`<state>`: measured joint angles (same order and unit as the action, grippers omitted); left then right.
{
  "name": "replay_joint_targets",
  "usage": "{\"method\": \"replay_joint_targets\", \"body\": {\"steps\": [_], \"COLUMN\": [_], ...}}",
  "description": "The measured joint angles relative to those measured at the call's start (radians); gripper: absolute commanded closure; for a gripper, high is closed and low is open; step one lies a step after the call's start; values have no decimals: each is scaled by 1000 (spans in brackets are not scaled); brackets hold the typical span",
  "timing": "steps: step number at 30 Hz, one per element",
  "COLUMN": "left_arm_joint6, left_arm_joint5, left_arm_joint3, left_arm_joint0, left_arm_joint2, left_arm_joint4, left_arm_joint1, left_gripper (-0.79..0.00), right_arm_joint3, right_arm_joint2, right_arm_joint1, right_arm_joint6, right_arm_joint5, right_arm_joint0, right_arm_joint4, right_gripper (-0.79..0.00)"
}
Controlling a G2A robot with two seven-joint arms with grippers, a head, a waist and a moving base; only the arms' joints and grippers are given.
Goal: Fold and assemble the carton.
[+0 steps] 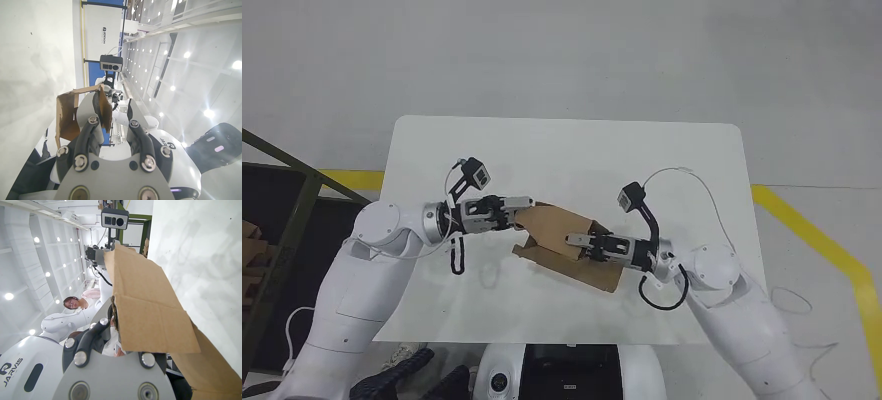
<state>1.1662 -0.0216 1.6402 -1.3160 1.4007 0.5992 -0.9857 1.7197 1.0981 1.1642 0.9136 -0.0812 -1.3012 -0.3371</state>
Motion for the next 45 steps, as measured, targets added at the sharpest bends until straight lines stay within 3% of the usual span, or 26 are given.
{"method": "replay_joint_targets", "body": {"steps": [4, 6, 8, 11, 12, 14, 15, 16, 23, 26, 28, 30, 31, 36, 43, 45], "left_arm_joint6": [0, 0, 2, 4, 4, 3, 2, 1, 2, 8, 14, 19, 20, 21, 16, 15], "left_arm_joint5": [3, 3, 4, 4, 5, 6, 6, 6, 8, 6, 4, 4, 3, 4, 6, 6], "left_arm_joint3": [-2, -2, -3, -6, -9, -15, -20, -23, -30, -33, -35, -36, -36, -38, -40, -40], "left_arm_joint0": [-2, -3, -3, -2, 0, 4, 8, 10, 20, 23, 25, 27, 27, 28, 28, 28], "left_arm_joint2": [3, 4, 4, 0, -2, -6, -9, -11, -21, -20, -19, -19, -19, -19, -22, -22], "left_arm_joint4": [-8, -12, -18, -23, -23, -23, -21, -20, -8, -2, 7, 10, 10, 17, 24, 25], "left_arm_joint1": [2, 3, 4, 4, 4, 4, 4, 3, 2, 3, 3, 4, 4, 5, 5, 5], "left_gripper": [-185, -68, -18, -15, -3, 0, 0, 0, 0, 0, 0, 0, 0, 0, 0, 0], "right_arm_joint3": [6, 9, 13, 18, 19, 21, 24, 25, 24, 23, 22, 20, 18, 14, 6, 1], "right_arm_joint2": [8, 9, 9, 7, 7, 5, 4, 3, 12, 20, 27, 36, 39, 39, 18, 13], "right_arm_joint1": [-2, -3, -4, -4, -4, -4, -5, -5, -7, -8, -9, -11, -11, -12, -8, -7], "right_arm_joint6": [8, 11, 12, 14, 14, 13, 11, 9, -3, 9, 21, 32, 35, 46, 30, 24], "right_arm_joint5": [12, 16, 21, 25, 26, 27, 27, 26, -13, -32, -45, -54, -56, -66, -82, -83], "right_arm_joint0": [5, 6, 8, 12, 15, 18, 19, 20, 13, 16, 22, 28, 31, 39, 39, 40], "right_arm_joint4": [-7, -13, -16, -19, -19, -14, -11, -8, -15, -26, -33, -41, -44, -59, -74, -73], "right_gripper": [0, 0, 0, 0, -37, -185, -382, -785, -785, -742, -570, -508, -413, -320, -15, 0]}}
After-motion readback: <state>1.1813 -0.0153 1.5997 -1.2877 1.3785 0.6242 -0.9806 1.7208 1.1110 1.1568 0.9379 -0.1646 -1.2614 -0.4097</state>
